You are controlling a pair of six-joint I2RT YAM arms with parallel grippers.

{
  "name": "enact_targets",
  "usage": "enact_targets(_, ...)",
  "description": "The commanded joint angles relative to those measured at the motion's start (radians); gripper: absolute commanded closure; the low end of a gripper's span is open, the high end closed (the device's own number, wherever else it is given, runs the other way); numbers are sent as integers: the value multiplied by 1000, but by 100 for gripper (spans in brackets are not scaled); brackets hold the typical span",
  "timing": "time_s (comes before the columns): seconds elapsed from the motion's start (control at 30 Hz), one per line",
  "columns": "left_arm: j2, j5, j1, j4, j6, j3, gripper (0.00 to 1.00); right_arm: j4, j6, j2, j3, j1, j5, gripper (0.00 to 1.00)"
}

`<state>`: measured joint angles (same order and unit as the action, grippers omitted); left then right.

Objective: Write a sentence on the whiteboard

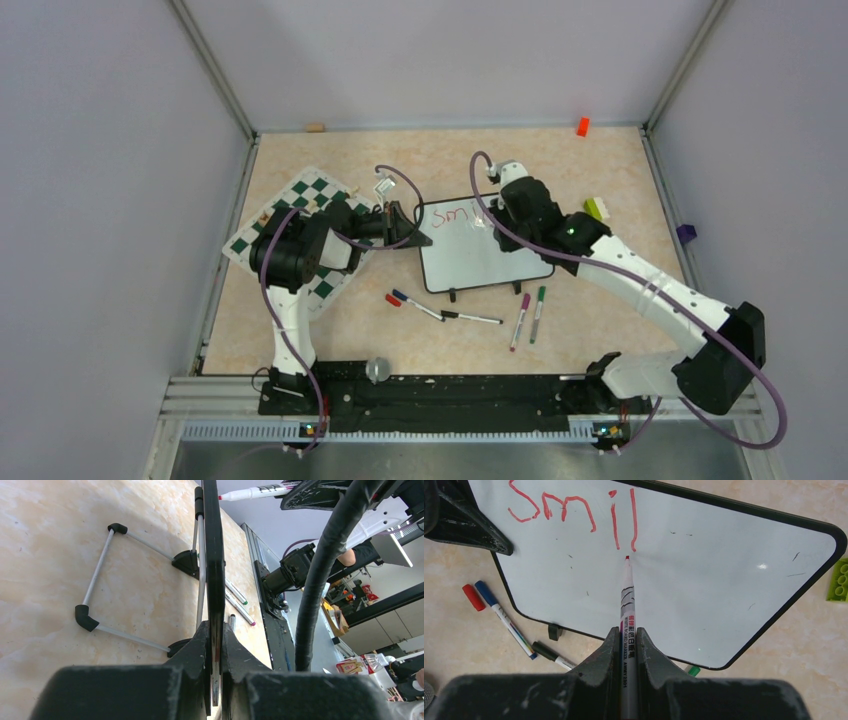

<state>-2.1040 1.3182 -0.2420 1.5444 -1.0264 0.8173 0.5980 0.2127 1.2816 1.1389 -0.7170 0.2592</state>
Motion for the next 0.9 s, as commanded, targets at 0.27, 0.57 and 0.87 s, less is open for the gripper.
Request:
enact_targets(0.27, 13, 55, -10, 75, -23, 2, 100, -3, 3, -79, 65, 30, 7, 100)
enact_targets(0.57, 13, 56, -10, 75, -23, 2, 100, -38, 0, -60, 44, 49, 20, 100)
enact_targets(0.87, 12, 58, -9, 75, -23, 3, 100, -61, -4, -20, 61, 51, 10, 100)
